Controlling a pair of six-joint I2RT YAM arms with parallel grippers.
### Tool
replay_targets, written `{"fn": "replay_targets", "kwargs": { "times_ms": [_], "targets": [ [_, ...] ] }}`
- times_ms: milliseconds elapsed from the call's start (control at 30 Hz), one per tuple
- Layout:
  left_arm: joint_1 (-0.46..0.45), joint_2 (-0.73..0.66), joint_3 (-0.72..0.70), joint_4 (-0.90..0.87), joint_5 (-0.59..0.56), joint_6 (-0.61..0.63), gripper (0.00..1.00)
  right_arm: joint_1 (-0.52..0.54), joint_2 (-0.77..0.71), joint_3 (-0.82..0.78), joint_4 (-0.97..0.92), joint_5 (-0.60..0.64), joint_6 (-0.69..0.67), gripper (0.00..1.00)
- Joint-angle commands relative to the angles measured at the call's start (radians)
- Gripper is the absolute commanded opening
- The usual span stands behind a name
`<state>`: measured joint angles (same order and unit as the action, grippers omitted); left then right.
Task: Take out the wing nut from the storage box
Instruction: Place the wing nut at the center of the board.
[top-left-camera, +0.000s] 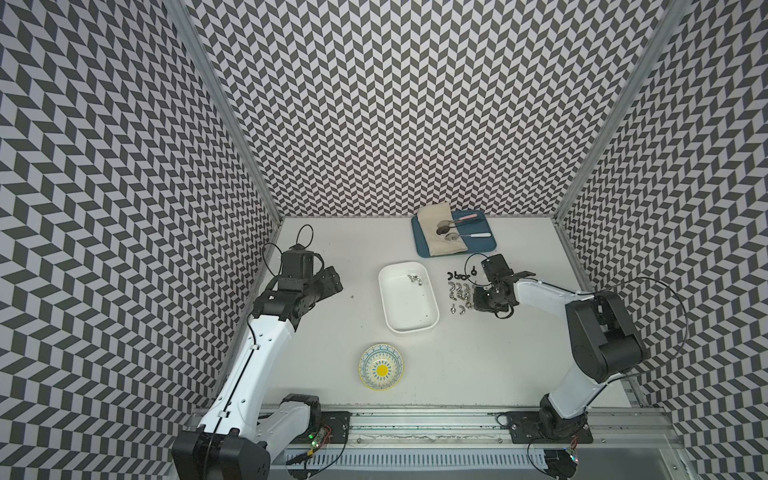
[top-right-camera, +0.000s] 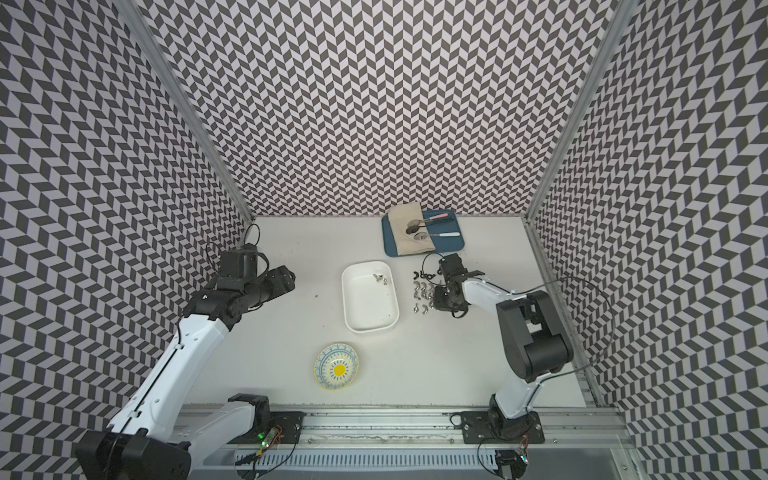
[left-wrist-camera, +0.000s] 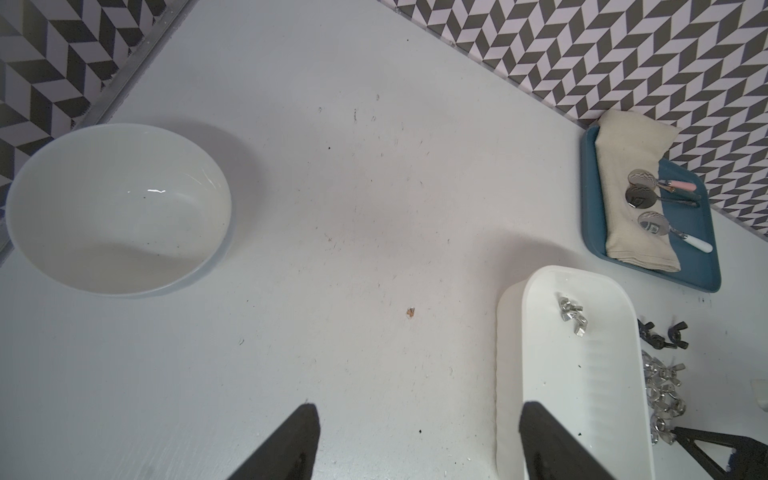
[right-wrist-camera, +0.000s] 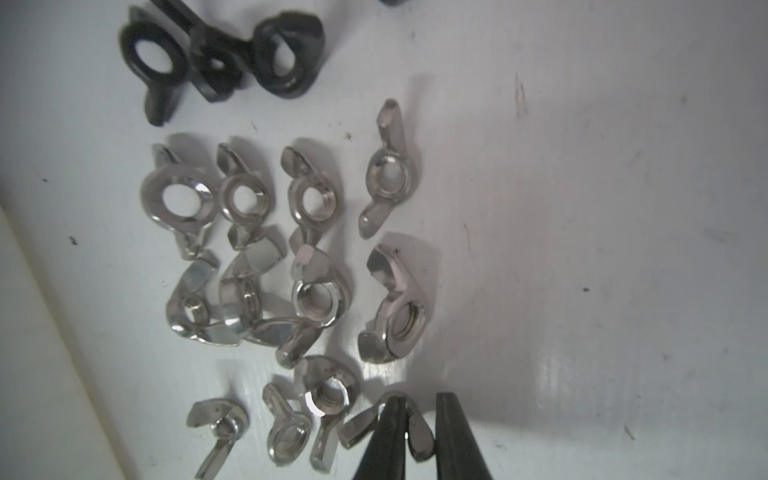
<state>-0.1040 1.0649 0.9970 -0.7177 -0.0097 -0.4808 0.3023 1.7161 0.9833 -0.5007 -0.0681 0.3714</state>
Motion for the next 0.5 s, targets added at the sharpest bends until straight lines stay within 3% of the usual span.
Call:
{"fn": "replay_targets", "kwargs": {
  "times_ms": [0,467],
  "targets": [
    [0.006,0.005,0.003,0.022,-0.003,0.009,0.80,-0.007,0.002,0.003,0.011,-0.002,0.006,0.23],
    [0.006,0.010,0.002,0.034,-0.001,0.005,0.80,0.046,-0.065,0.251,-0.094,-0.002,0.016,0.35]
  ]
}}
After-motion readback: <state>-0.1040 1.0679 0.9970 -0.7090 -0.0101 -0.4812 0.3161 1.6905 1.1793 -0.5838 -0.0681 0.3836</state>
